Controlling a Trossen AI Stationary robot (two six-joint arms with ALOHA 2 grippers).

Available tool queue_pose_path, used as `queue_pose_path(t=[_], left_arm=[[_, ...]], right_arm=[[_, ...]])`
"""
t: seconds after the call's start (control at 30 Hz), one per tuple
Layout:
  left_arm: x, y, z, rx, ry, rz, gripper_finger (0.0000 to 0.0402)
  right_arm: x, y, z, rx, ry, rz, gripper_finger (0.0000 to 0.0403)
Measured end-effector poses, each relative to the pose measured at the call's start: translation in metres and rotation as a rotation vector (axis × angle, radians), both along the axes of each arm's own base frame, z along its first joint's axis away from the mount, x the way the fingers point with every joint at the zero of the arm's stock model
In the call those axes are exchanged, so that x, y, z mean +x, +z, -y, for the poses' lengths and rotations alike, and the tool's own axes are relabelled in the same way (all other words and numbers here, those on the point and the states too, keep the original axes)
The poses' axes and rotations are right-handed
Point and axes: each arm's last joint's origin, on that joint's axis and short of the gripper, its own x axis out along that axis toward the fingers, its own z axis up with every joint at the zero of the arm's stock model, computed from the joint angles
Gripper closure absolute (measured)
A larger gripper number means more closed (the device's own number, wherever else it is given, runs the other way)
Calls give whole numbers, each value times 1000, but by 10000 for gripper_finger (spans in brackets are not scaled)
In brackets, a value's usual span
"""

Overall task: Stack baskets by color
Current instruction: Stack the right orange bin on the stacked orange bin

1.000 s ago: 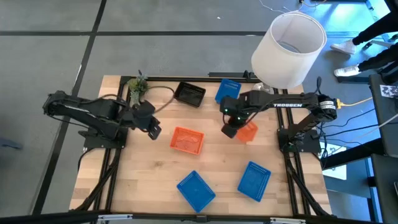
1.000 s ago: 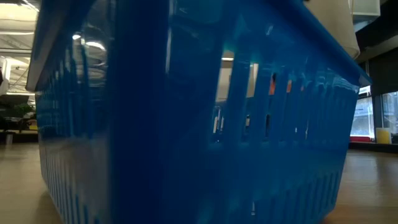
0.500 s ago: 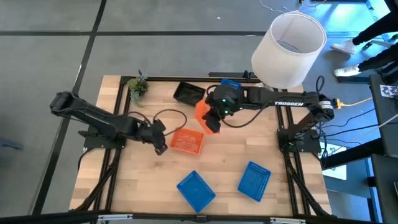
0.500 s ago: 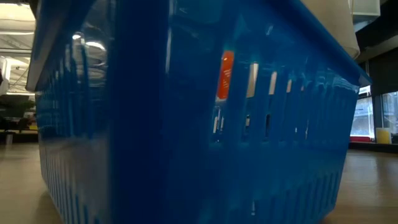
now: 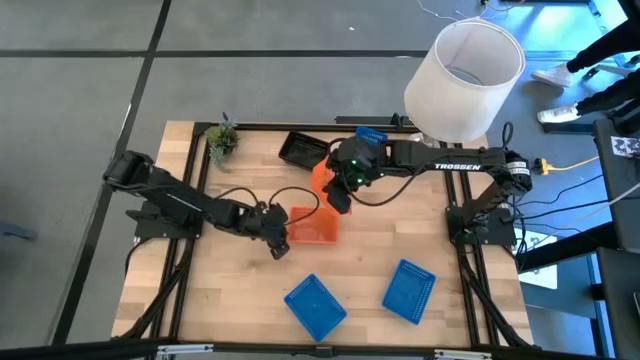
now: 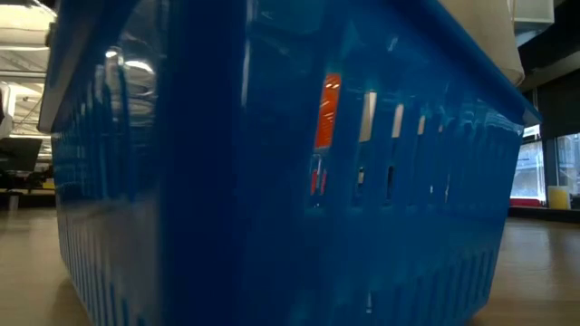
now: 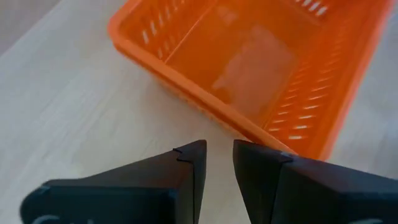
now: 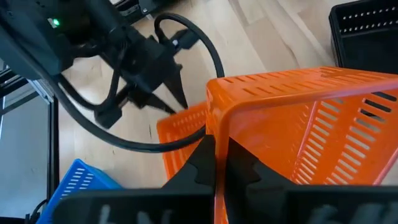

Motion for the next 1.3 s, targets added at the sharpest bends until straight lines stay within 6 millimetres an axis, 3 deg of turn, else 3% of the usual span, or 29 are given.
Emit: queue_pose_path(t=[0.23,0.43,0.67,0.87,1.0,1.3], left_arm=[[-1,2,-8,-40,-6,-24,331],[-22,31,-8,-36,-12,18,331],[-46,72,-5,-34,-22,191,331],[-67,97,-6,-5,-18,310,331],[-79,106,-7,2,-10,352,331],[-104,115,-14,33,15,359,331]], right_arm=[[-1,0,-3,79,88,4,401],[-3,10,-3,70,104,-11,401],[1,26,-3,9,163,-20,401],[17,40,1,-103,186,-151,401],[34,37,3,-127,207,-244,401],[70,11,-9,-55,277,-341,401]])
